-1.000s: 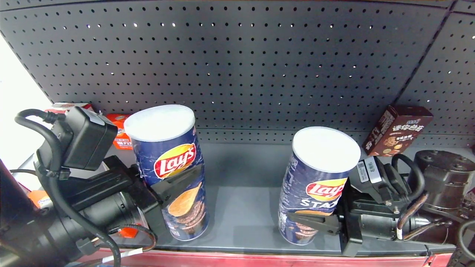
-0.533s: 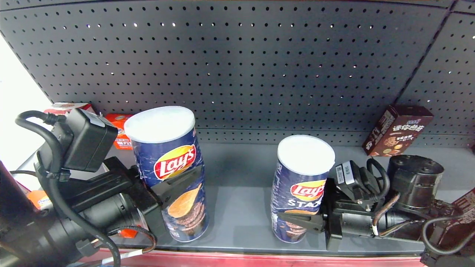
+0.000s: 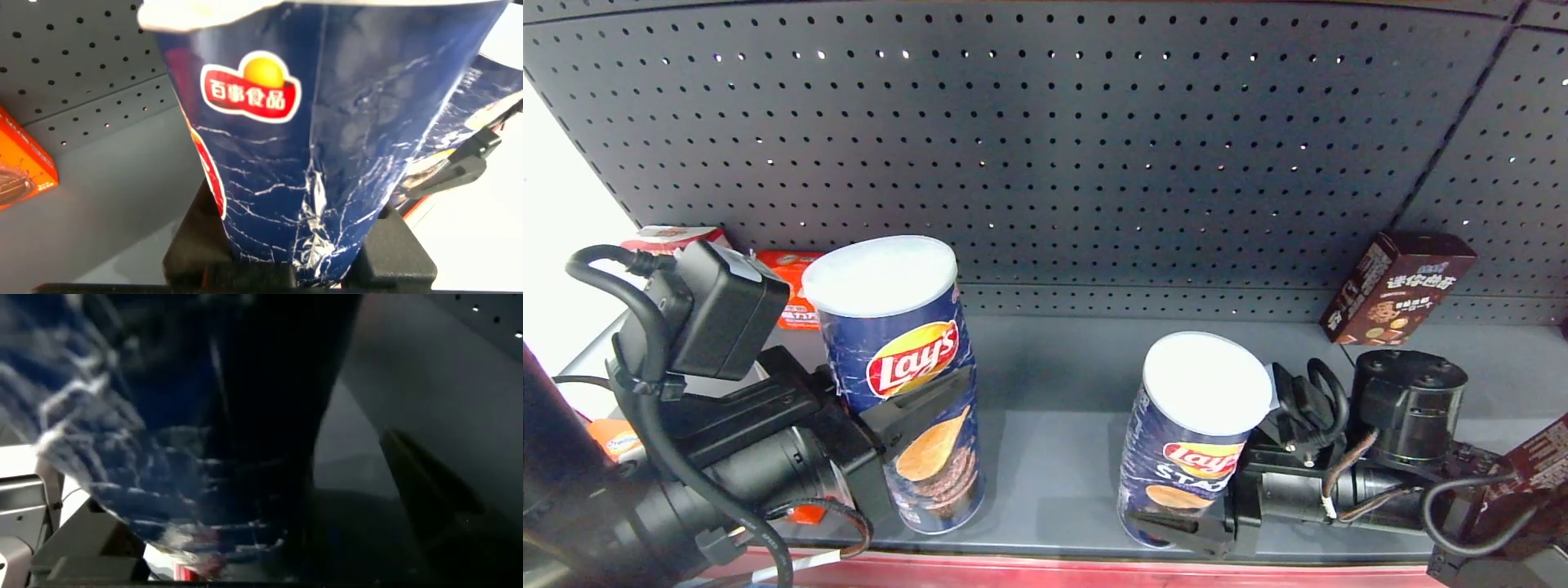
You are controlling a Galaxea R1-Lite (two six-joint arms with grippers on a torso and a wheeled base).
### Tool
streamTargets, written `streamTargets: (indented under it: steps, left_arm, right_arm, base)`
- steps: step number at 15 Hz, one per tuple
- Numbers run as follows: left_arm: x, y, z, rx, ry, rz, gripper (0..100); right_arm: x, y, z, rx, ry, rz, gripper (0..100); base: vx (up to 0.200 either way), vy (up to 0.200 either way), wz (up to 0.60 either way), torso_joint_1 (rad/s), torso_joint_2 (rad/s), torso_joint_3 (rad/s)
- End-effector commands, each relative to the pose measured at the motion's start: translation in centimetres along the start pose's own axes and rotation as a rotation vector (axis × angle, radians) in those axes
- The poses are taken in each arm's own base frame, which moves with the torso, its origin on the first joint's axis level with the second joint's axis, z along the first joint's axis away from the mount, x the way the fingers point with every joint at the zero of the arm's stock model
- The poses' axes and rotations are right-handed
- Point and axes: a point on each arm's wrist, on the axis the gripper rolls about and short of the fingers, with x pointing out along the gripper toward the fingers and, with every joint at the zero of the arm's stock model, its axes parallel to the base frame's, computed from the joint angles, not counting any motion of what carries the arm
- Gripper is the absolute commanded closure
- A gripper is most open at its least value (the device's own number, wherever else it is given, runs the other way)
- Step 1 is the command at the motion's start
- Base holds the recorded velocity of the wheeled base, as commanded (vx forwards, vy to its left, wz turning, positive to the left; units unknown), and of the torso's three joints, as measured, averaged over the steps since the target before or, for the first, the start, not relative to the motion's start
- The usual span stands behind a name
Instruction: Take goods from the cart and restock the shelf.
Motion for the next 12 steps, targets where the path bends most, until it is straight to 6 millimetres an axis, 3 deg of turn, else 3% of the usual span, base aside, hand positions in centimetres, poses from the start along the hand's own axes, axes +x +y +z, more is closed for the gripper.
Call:
streamTargets:
  steps: [1,7,10,12]
  left_arm:
    - [0.1,0.0,-0.1,0.0,0.004,-0.001,100]
    - [0.0,0.0,-0.1,0.001,0.004,-0.002,100]
    - [-0.1,-0.1,-0.2,0.001,0.005,-0.004,100]
    - [-0.2,-0.1,-0.3,0.002,0.01,-0.006,100]
  right_arm:
    - [-0.5,-0.4,0.1,-0.004,0.0,-0.024,0]
    - [-3.5,0.0,0.9,-0.016,-0.013,-0.081,0]
    - [-6.0,2.0,2.7,-0.052,-0.06,-0.101,0]
    - [-8.8,3.8,5.4,-0.067,-0.147,-0.148,0]
  base:
    - [0.0,0.0,0.0,0.0,0.0,0.0]
    - [0.0,0.0,0.0,0.0,0.0,0.0]
    - [0.0,0.0,0.0,0.0,0.0,0.0]
    - [0.0,0.0,0.0,0.0,0.0,0.0]
